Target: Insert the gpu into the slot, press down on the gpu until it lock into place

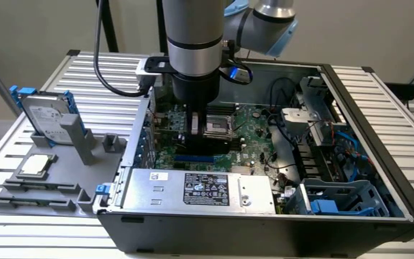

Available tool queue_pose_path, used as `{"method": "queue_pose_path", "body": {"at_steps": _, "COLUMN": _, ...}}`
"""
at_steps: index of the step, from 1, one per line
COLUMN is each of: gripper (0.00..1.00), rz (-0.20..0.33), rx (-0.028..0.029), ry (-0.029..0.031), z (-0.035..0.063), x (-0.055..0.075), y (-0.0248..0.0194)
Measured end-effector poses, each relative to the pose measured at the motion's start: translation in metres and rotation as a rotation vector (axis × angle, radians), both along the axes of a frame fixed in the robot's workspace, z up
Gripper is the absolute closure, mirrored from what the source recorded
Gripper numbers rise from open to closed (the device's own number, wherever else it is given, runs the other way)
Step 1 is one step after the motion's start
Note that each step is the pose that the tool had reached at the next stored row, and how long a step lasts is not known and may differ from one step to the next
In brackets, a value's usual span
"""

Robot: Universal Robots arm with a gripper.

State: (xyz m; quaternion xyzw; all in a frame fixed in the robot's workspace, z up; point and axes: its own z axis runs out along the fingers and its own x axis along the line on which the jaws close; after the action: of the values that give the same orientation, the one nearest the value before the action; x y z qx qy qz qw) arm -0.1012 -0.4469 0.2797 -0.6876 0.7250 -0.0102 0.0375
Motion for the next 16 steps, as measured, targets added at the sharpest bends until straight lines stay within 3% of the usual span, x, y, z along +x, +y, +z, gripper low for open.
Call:
{"method": "queue_pose_path", "body": {"at_steps": 5, "gripper": 0.74, "rz": 0.000, "rx": -0.0003, "ry": 0.0003, "z": -0.0003, "x": 0.0011, "y": -0.0051}}
{"method": "queue_pose_path", "body": {"at_steps": 13, "gripper": 0.74, "rz": 0.000, "rx": -0.0002, "ry": 0.0010, "z": -0.0049, "x": 0.0059, "y": -0.0060}}
{"method": "queue_pose_path", "body": {"at_steps": 16, "gripper": 0.74, "rz": 0.003, "rx": -0.0001, "ry": 0.0055, "z": -0.0083, "x": 0.0060, "y": -0.0060}}
